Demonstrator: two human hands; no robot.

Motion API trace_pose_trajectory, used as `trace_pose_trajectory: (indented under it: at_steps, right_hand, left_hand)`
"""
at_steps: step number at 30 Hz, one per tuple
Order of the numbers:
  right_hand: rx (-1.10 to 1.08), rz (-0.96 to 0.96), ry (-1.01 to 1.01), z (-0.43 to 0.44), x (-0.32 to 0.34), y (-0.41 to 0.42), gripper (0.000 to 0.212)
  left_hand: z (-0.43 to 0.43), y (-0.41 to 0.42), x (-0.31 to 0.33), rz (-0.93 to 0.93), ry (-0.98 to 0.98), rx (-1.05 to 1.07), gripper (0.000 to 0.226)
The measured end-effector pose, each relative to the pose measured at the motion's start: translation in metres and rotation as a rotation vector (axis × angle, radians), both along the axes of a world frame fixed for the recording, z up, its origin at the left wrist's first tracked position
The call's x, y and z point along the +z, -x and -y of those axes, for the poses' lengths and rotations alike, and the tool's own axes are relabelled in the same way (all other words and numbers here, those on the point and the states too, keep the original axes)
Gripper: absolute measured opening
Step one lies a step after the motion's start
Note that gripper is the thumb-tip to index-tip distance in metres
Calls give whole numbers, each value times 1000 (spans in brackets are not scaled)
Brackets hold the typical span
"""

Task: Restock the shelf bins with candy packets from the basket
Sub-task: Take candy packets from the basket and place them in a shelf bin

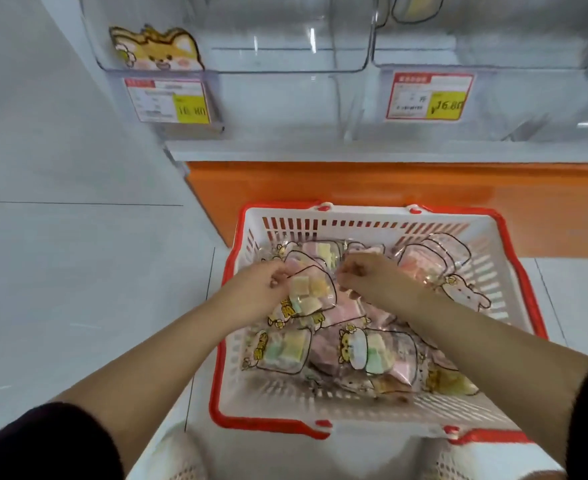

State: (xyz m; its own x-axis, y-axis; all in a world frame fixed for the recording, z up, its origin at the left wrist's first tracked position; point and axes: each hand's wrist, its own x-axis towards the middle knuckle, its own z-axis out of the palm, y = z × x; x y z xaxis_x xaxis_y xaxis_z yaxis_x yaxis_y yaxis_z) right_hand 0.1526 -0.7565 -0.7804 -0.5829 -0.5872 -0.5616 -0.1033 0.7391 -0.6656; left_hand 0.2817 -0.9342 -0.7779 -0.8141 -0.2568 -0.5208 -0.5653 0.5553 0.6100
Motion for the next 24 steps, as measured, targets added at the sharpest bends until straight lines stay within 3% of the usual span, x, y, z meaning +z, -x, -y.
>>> trace_pose_trajectory:
  at_steps: [3,5,14,24]
  right_hand:
    - [108,-137,-56,8,-13,6,8]
    - [167,-218,-100,9,-19,6,19]
    - [233,-140,-152,20,-31,-6,68]
    - [-20,-13,-82,39,-45,-16,61]
  left_hand:
    - [1,1,-11,5,75,-47,34]
    - [0,-2,-13,10,105,-54,35]
    - [-10,-11,-3,38,191,-100,43]
    - [-10,-34,-12,68,137,-99,47]
